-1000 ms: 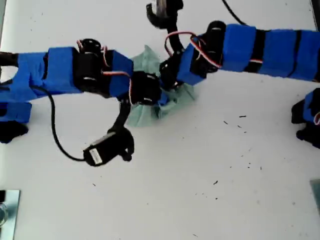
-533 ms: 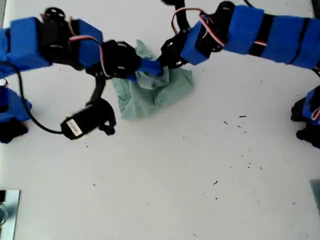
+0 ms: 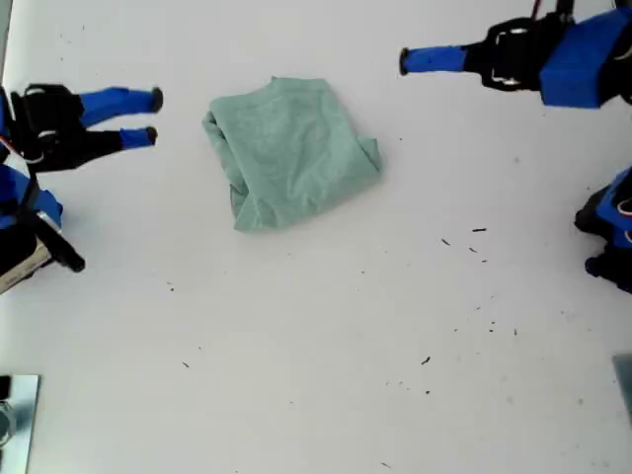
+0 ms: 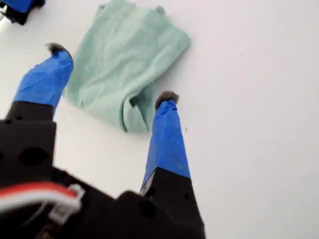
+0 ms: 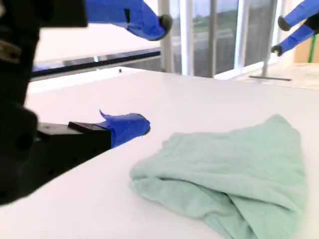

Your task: Fold t shirt

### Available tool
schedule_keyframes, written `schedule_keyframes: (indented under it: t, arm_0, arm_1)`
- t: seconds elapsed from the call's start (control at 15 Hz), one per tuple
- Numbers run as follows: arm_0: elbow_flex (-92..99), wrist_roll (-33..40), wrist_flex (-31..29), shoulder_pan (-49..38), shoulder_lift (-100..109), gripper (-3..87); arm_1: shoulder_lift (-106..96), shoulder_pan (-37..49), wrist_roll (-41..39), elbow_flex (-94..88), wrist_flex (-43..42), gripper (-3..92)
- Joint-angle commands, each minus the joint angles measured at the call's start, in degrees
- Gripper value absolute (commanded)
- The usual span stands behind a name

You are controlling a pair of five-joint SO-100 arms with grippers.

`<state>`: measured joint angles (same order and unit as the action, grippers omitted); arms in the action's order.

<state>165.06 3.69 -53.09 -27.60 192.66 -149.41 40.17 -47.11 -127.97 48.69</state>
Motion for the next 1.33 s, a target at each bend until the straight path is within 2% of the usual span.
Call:
schedule_keyframes:
  t: [0.0, 0.13, 0.27, 0.33, 0.47, 0.53, 0.67, 0.8, 0.87, 1.27]
  arm_0:
    - [6.24, -3.60, -3.78, 4.22, 13.71, 24.4]
    - [7.21, -4.31, -5.80, 6.42, 13.62, 23.1]
    - [11.25, -5.89, -5.54, 9.32, 13.71, 15.1]
    - [13.80, -8.17, -5.54, 11.34, 13.71, 13.0]
    - [18.19, -8.00, -7.38, 15.56, 13.80, 10.3]
    - [20.39, -10.28, -6.24, 18.19, 13.80, 7.4]
    - [19.95, -3.60, -7.03, 21.97, 13.80, 13.2]
    - [19.95, -3.60, -7.03, 25.22, 13.80, 13.2]
    - [19.95, -3.60, -7.03, 26.19, 13.80, 13.2]
    - [19.95, -3.60, -7.03, 26.89, 13.80, 13.2]
  arm_1:
    - [-15.03, -1.49, 0.70, -8.79, 4.57, 30.6]
    - [-33.75, -2.81, 4.13, -23.12, 10.28, 28.1]
    - [-50.19, -6.33, 8.61, -35.42, 17.93, 20.4]
    - [-50.71, -7.65, 11.07, -38.23, 21.97, 18.8]
    - [-51.06, -9.14, 14.50, -42.98, 26.81, 12.7]
    - [-51.06, -6.77, 20.21, -47.11, 27.95, 12.5]
    - [-51.15, -6.59, 23.38, -50.10, 27.60, 12.2]
    - [-51.15, -6.33, 3.16, -49.92, 27.95, 12.2]
    - [-50.89, -6.24, 7.73, -49.66, 28.74, 11.7]
    - [-51.06, -6.33, 6.06, -49.66, 28.65, 11.5]
